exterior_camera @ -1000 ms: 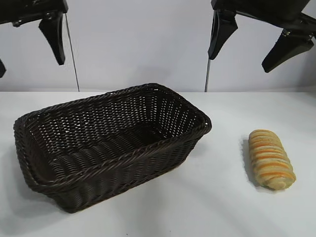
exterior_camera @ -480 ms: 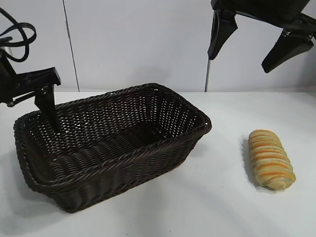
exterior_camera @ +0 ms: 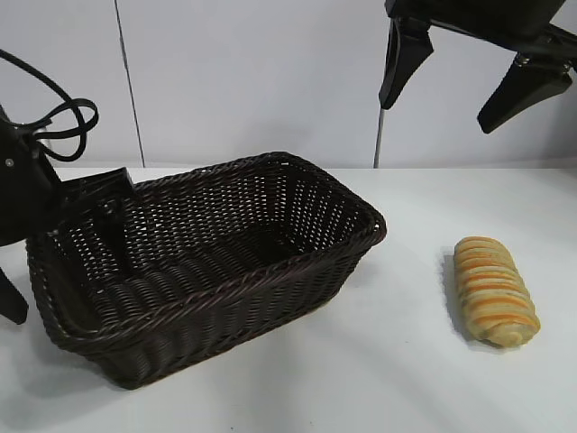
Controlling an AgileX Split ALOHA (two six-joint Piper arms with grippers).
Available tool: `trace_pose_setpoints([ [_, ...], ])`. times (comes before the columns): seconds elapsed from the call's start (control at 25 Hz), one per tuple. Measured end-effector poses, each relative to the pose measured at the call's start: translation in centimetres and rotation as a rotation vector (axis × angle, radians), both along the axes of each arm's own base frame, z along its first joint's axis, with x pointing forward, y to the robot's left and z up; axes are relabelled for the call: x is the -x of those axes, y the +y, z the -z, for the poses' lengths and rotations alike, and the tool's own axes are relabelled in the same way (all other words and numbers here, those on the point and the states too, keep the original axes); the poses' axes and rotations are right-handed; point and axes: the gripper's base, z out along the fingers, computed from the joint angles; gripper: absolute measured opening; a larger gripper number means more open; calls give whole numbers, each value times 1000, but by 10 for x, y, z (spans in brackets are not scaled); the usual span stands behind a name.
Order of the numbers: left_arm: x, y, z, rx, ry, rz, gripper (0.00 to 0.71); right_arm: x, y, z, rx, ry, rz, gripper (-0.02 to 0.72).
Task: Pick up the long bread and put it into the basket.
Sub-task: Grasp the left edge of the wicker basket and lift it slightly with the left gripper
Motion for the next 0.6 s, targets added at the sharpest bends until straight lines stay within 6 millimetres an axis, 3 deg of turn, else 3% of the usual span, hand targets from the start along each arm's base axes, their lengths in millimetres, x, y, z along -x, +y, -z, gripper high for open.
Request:
trace_pose_setpoints([
  [0.16, 0, 0, 0, -2, 4, -3, 249, 1, 0, 0, 1, 7, -1, 696],
  [0.32, -1, 0, 0, 5, -4, -25, 129, 1, 0, 0, 0, 9, -1, 696],
  [0.6, -1, 0, 0, 6, -3, -20, 100, 1, 0, 0, 1, 11, -1, 696],
])
